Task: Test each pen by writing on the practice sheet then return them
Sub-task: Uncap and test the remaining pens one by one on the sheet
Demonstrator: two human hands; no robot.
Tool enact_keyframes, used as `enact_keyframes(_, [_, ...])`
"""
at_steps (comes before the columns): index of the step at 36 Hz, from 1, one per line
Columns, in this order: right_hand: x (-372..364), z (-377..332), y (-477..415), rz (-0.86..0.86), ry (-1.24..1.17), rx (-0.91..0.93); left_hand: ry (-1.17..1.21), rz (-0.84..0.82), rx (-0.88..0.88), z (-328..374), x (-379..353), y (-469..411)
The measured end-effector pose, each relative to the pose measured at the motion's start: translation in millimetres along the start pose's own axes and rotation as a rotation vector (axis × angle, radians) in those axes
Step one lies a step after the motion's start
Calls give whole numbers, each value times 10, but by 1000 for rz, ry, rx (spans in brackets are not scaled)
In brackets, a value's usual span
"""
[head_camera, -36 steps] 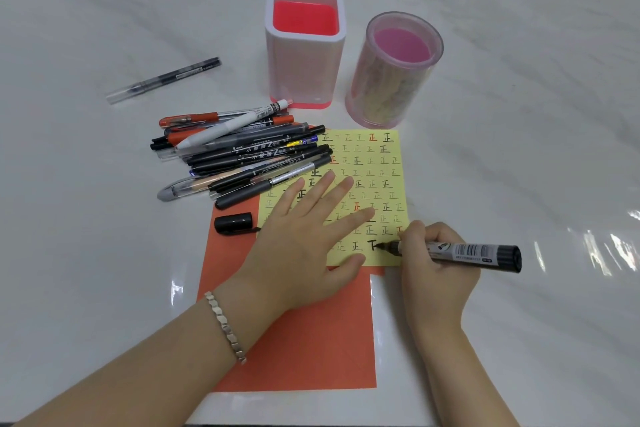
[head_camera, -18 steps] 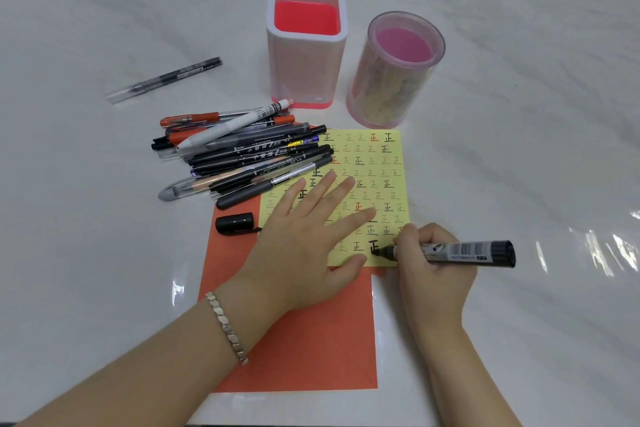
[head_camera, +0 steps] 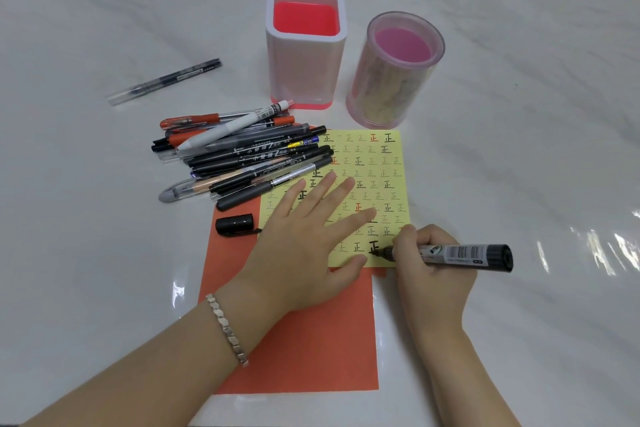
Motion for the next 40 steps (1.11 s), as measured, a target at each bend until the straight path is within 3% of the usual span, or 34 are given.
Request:
enact_keyframes(5, [56,-10,-16,121,-45,-36,-1,-13,5,3,0,-5])
enact_keyframes(15, [28,-128,-16,176,-164,-67,20,-65,-3,13,15,3])
enact_keyframes(23, [51,-311,11,4,-208,-154,-21,170,53,-107,457,123])
enact_keyframes(29, [24,-516,-18,-79,-277,-189,-177,53,168,-436,661,362])
enact_keyframes(34, [36,-473,-55,-77,-200,-181,-236,-24,186,-516,604,472])
enact_keyframes(37, [27,-462,-62,-97,-170,-173,-81,-44,269,-433,638,459])
enact_keyframes(40, [21,-457,-74,-130,-157,-133,369,50,418,-338,667,471])
Point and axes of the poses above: each hand's wrist, its own y-axis away from the middle knuckle, its own x-axis out of the back of the hand, z = x × y, the point moved 2 cm from there along -y, towards the middle knuckle, and after that the axes turned 6 degrees about -z, right-handed, at the moved point
